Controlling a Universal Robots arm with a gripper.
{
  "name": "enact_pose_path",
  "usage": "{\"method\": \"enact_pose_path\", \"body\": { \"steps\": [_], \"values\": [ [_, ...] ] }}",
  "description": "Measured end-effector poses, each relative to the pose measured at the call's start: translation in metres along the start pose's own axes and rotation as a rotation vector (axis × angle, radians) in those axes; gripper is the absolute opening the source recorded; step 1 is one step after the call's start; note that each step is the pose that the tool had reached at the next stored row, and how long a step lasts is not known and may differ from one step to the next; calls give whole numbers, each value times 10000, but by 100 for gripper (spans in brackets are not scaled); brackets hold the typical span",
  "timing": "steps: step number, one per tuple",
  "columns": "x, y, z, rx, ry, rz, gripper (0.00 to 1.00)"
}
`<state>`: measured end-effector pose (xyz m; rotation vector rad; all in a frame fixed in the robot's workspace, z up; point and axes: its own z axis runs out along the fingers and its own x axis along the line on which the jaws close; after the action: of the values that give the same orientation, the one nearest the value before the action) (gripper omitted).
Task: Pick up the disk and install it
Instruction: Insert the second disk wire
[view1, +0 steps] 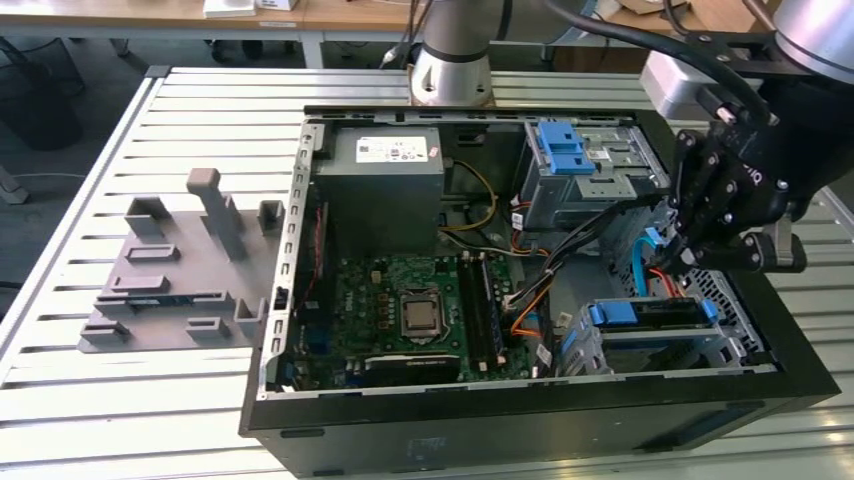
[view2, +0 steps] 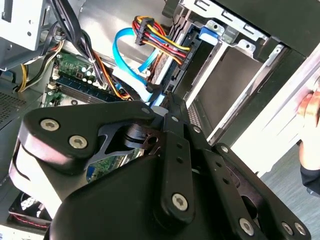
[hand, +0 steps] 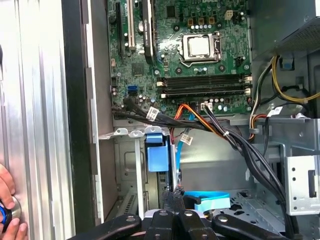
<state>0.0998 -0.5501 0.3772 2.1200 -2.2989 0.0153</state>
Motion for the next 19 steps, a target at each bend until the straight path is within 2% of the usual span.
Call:
{"method": "enact_pose_path", "body": {
  "steps": [3,11,14,19],
  "values": [
    [-16,23,-6,0,1,0,11],
    [-92,44,-121,0,0,-2,11],
    [-141,49,-126,0,0,0,11],
    [-144,49,-125,0,1,-1,11]
  ]
}}
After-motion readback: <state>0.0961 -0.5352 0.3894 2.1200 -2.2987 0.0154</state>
